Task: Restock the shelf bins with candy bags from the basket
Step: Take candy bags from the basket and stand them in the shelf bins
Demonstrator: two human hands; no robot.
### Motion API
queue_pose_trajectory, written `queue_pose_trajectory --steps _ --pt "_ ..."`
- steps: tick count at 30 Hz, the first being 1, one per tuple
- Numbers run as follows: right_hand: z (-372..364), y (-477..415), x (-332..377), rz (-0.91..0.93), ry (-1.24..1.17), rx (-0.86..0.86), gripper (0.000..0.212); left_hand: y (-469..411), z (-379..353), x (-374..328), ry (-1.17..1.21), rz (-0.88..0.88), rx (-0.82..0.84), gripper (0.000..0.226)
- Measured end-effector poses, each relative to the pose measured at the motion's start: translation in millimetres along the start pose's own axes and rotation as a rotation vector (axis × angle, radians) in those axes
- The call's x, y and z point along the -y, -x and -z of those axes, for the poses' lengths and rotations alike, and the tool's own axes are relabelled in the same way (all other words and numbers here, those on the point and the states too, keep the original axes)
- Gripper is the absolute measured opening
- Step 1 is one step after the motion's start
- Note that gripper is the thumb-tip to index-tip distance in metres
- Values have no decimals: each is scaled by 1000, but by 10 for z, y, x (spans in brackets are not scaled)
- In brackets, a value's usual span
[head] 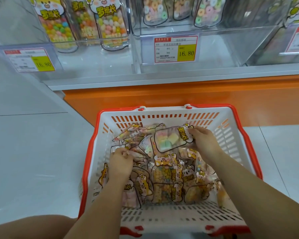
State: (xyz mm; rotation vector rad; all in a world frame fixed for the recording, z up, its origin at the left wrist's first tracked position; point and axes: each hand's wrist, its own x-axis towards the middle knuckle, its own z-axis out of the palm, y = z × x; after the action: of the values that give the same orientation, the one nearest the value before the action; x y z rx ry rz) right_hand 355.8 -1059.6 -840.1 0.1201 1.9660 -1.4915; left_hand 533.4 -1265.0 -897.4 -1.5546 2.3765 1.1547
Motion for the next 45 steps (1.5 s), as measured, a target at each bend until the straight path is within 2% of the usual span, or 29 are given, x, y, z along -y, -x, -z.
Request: queue_pose_trajectory --steps 3,5,7,8,9,11,13,15,17,18,20,21,26,27,29,31,36,39,42,45 --pt "59 120 224 123 221 100 33 65 79 -97 21 -15 42 32" --pt "94 231 428 190 369 195 32 136 184 -270 78 -66 13 30" --pt "140 355 612 235 464 256 24 212 320 -509 186 -128 9 24" --pt "161 419 688 253 497 264 21 250 396 -646 278 -138 66 21" --pt "179 490 756 265 523 271 22 282 479 -766 372 -128 175 21" --pt "203 615 860 298 524 275 32 402 681 -959 495 -76 508 25" --pt "214 747 919 336 512 285 39 532 846 -1079 466 -70 802 43" --pt "186 863 910 354 498 294 39 672 926 -1131 326 -161 906 43" --pt "122 943 835 363 409 269 29 795 935 -1127 259 -251 827 24" --pt "86 971 778 325 300 272 31 838 919 -1102 282 -262 763 18" --pt "11 1007 655 152 20 335 50 873 883 -998 371 -251 662 13" --pt "-24 1036 601 93 -40 382 48 880 877 -941 391 -248 634 13" --pt "-83 1068 437 81 95 400 27 815 941 -643 409 -106 718 36" --pt "-69 1058 426 96 98 394 19 760 935 -546 349 -106 655 38" --pt "-40 1048 418 114 101 371 7 623 875 -323 15 -183 431 43" --pt "-14 999 378 105 121 335 7 495 747 -86 -323 -243 352 48" --pt "-14 841 264 71 208 271 23 341 451 148 -759 -332 399 49" --pt "-9 787 226 70 236 260 21 310 440 124 -919 -374 402 26" --pt "5 785 280 116 307 289 21 380 568 -31 -910 -344 555 12" --pt "28 827 390 171 324 337 15 524 830 -372 -848 -321 645 13"
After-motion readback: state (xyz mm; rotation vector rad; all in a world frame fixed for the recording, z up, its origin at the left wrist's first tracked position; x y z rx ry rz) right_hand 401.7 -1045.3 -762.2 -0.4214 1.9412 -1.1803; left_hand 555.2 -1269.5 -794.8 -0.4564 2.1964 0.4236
